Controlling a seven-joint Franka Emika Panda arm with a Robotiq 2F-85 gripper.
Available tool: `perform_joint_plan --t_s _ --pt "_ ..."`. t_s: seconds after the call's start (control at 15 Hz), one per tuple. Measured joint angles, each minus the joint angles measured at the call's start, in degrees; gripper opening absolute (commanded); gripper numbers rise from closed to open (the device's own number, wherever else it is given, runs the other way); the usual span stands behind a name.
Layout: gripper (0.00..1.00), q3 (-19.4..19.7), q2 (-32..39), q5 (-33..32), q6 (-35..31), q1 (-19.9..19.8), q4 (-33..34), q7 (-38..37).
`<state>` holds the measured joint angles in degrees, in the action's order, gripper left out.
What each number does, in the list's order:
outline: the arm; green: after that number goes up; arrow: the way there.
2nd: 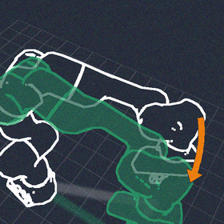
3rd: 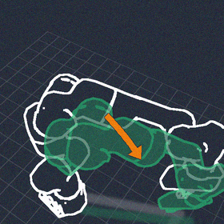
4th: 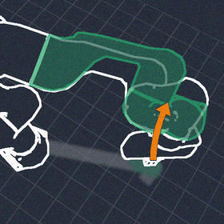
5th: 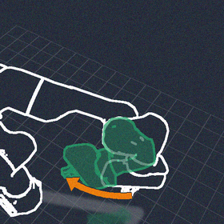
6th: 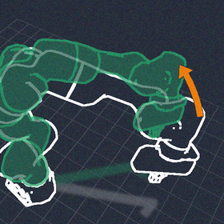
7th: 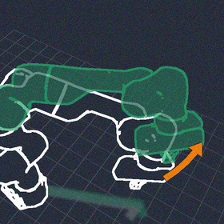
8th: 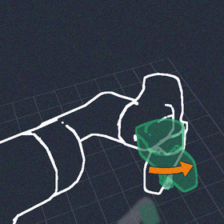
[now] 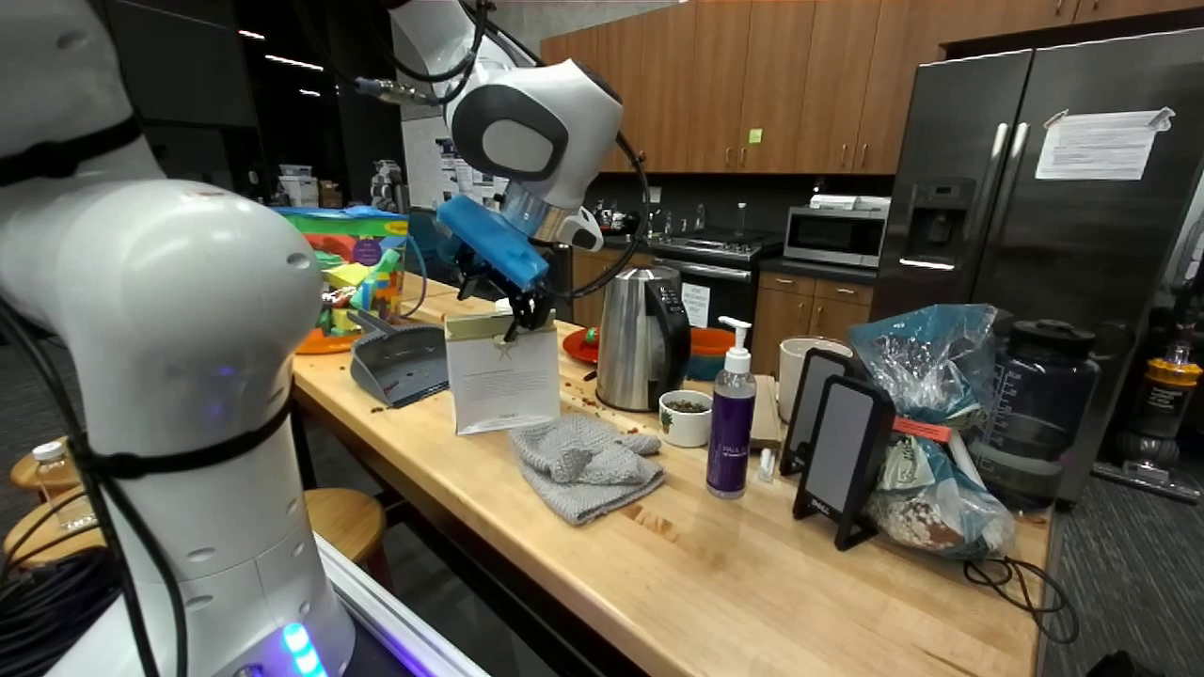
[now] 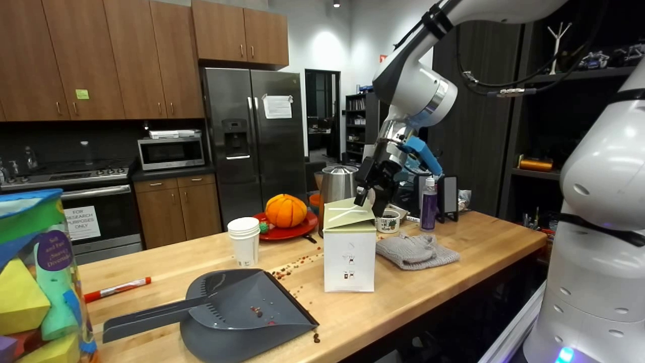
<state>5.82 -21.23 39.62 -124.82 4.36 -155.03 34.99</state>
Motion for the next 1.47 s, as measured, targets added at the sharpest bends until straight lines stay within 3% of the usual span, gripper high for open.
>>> perform_joint_plan --t_s 0.8,1.47 --pt "1.00 0.0 0.1 0.0 -2.6 -0.8 0.1 -1.4" --pt "1.00 -1.6 -6.2 -3.1 -6.9 -0.9 -2.0 -7.7"
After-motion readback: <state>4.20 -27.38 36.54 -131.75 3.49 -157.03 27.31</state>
